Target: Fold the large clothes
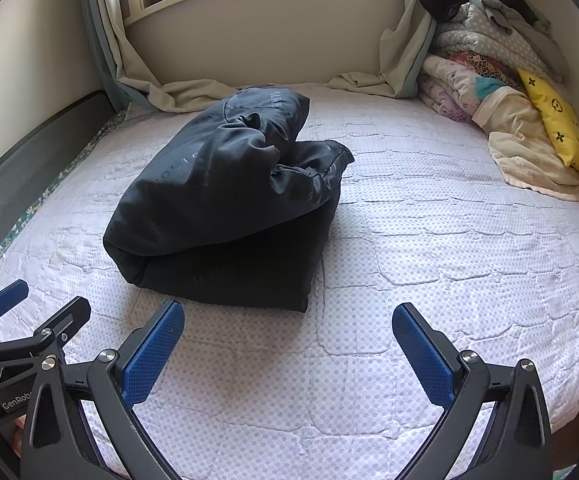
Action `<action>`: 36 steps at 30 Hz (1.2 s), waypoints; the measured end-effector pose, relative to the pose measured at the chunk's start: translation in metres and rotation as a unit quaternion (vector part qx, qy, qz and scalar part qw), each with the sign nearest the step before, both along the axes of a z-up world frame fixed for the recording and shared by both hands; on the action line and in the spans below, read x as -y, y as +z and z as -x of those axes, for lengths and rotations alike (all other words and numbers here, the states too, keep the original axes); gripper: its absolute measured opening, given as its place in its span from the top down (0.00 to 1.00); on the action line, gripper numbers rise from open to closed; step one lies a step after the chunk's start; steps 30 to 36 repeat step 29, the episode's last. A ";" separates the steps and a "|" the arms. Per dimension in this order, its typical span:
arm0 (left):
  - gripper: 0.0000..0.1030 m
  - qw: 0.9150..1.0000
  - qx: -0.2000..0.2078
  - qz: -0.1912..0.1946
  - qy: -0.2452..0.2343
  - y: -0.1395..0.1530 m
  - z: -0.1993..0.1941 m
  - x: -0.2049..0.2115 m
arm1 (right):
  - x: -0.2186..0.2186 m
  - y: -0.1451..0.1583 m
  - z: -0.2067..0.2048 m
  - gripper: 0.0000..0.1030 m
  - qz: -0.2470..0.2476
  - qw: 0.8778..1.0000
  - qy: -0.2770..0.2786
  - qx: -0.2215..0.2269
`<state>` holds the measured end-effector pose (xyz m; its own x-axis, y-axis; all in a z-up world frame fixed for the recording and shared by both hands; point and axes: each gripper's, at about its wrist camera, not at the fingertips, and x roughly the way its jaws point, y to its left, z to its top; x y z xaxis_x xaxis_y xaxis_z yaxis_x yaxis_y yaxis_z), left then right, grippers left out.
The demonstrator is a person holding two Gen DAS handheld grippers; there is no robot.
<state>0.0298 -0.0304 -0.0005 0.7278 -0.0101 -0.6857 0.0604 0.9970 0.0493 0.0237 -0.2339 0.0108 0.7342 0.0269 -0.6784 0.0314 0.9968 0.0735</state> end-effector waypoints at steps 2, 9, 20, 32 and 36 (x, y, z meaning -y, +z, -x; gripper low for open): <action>0.00 1.000 0.000 0.000 0.000 0.000 0.000 0.000 | 0.001 0.000 0.000 0.00 0.000 1.000 0.000 0.000; 0.00 1.000 0.002 0.002 0.001 0.001 0.001 -0.001 | 0.001 -0.001 0.001 0.00 0.000 1.000 -0.001 -0.001; 0.00 1.000 0.009 0.014 -0.016 0.006 0.006 0.001 | 0.002 -0.001 0.001 0.00 0.000 1.000 -0.001 -0.001; 0.00 1.000 0.022 -0.005 -0.007 0.007 0.009 0.001 | 0.004 -0.003 0.001 0.00 -0.002 1.000 -0.007 -0.007; 0.00 1.000 0.022 -0.005 -0.007 0.007 0.009 0.001 | 0.004 -0.003 0.001 0.00 -0.002 1.000 -0.007 -0.007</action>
